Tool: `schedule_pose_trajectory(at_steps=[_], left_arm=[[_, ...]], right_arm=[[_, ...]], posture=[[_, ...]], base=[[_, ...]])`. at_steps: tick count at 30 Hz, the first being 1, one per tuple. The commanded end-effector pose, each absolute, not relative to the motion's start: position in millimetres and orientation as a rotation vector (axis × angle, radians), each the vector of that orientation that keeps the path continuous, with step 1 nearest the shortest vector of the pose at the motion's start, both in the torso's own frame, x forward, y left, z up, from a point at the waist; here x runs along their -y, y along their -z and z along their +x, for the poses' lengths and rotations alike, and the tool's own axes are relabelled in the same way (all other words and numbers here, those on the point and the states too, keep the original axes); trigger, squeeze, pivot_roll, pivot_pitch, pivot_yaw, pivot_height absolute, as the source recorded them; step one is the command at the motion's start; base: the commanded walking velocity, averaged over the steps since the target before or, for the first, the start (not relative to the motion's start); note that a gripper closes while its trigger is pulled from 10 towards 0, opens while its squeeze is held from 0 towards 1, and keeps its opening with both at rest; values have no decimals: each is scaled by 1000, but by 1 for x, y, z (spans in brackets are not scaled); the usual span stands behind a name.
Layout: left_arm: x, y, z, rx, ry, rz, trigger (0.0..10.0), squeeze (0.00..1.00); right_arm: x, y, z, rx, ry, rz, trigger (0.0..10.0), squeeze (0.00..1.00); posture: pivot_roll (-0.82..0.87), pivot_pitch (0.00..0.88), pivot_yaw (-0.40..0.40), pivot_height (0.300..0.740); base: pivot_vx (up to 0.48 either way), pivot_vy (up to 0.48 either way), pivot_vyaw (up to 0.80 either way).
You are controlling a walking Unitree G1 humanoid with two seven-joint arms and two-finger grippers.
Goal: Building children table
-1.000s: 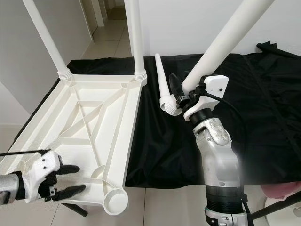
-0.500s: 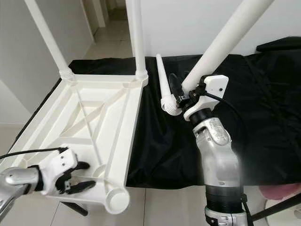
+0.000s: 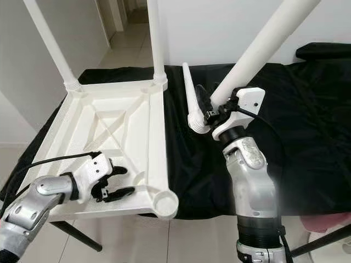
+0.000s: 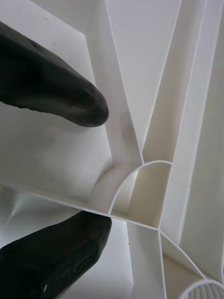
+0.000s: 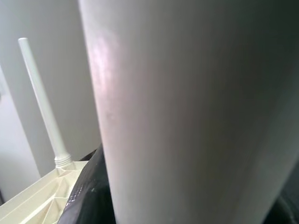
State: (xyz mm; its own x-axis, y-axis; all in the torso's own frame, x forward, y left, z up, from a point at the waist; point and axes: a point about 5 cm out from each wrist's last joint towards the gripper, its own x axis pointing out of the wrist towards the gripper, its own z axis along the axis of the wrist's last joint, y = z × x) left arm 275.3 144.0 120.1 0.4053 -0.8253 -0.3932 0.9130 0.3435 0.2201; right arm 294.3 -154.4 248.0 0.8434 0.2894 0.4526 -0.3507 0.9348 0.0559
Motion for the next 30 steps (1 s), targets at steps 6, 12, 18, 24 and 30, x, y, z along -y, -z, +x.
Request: schedule_pose_trajectory(at_steps=[6,12,18,24,30], left_arm=[[-142,-133,305,-98,759,453,10000,0],[-139,-139,315,-25,645,474,10000,0],[-142,-140,317,-12,588,497,10000,0],[-147,-142,321,11,534,530,10000,0],[-149,-146,330,51,416,610,10000,0]], right_arm=[[152,-249,294,471,-331,136,10000,0],[154,-246,293,464,-320,135,10000,0],[155,-245,292,464,-317,140,10000,0],[154,-244,293,465,-311,142,10000,0],[152,-246,293,471,-317,146,10000,0]], posture=[[-15,36,116,740],[-18,40,117,740],[-18,42,119,740],[-12,44,118,740],[-12,44,118,740]], base=[[0,0,0],[0,0,0],[0,0,0],[0,0,0],[0,0,0]])
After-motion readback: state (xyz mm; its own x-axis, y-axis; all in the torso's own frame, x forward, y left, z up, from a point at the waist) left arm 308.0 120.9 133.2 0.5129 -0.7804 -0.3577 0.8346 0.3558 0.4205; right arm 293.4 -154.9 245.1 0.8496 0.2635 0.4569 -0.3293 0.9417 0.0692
